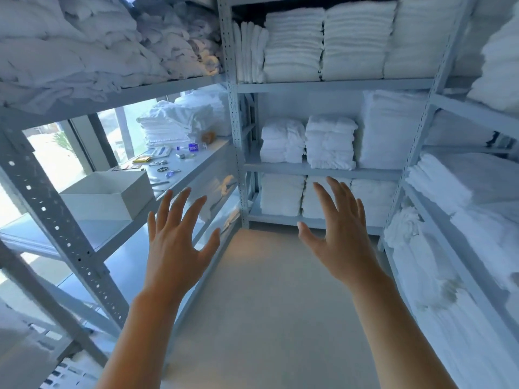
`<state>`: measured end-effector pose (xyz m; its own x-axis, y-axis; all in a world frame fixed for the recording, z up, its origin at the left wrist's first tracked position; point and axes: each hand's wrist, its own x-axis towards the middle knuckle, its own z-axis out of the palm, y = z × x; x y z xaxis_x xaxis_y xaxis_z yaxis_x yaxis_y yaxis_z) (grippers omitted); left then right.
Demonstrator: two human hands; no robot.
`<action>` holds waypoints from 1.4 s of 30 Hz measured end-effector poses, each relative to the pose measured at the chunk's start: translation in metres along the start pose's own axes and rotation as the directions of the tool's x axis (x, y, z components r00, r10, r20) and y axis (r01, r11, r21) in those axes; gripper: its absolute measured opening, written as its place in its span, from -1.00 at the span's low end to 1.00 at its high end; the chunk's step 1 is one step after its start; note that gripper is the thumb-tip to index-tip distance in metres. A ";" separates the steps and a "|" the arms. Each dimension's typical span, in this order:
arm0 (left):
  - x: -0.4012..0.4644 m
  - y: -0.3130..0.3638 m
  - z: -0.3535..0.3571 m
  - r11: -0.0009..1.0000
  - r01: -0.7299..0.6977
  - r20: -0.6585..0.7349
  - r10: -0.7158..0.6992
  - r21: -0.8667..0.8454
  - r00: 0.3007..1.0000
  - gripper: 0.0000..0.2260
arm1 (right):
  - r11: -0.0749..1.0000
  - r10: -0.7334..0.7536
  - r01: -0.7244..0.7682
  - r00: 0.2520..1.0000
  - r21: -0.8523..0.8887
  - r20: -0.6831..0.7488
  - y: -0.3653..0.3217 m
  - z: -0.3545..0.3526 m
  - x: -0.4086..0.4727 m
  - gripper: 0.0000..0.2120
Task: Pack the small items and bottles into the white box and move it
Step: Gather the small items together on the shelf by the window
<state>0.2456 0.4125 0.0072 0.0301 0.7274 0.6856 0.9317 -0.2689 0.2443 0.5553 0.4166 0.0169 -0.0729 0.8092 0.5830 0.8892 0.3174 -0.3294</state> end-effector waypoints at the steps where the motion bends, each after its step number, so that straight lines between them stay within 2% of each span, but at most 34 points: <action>1: 0.007 -0.005 0.007 1.000 -0.004 0.008 0.004 -0.013 1.000 -0.44 | 1.000 0.009 -0.009 1.000 -0.016 -0.001 0.000 0.004 0.005 -0.27; 11: 0.094 -0.077 0.059 0.985 -0.043 0.030 0.049 -0.167 0.998 -0.46 | 0.990 0.082 -0.083 0.997 -0.116 -0.012 -0.026 0.055 0.075 -0.28; 22: 0.150 -0.160 0.100 0.972 -0.043 0.025 0.051 -0.233 0.998 -0.46 | 0.970 0.152 -0.158 0.987 -0.183 -0.047 -0.061 0.109 0.140 -0.30; 27: 0.161 -0.184 0.110 0.976 -0.019 0.015 0.022 -0.219 1.000 -0.45 | 0.955 0.138 -0.147 0.989 -0.258 -0.055 -0.073 0.126 0.158 -0.32; 32: 0.168 -0.200 0.117 0.991 0.034 0.022 -0.032 -0.129 0.999 -0.43 | 0.931 0.052 -0.073 0.996 -0.359 -0.066 -0.077 0.139 0.179 -0.33; 42: 0.197 -0.196 0.157 0.993 0.047 0.009 -0.046 -0.106 0.999 -0.43 | 0.945 0.052 -0.062 0.998 -0.322 -0.041 -0.038 0.167 0.217 -0.32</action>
<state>0.1257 0.7074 -0.0136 -0.0099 0.7449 0.6671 0.8886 -0.2994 0.3475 0.4299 0.6622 0.0318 -0.0081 0.8035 0.5953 0.9900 0.0902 -0.1083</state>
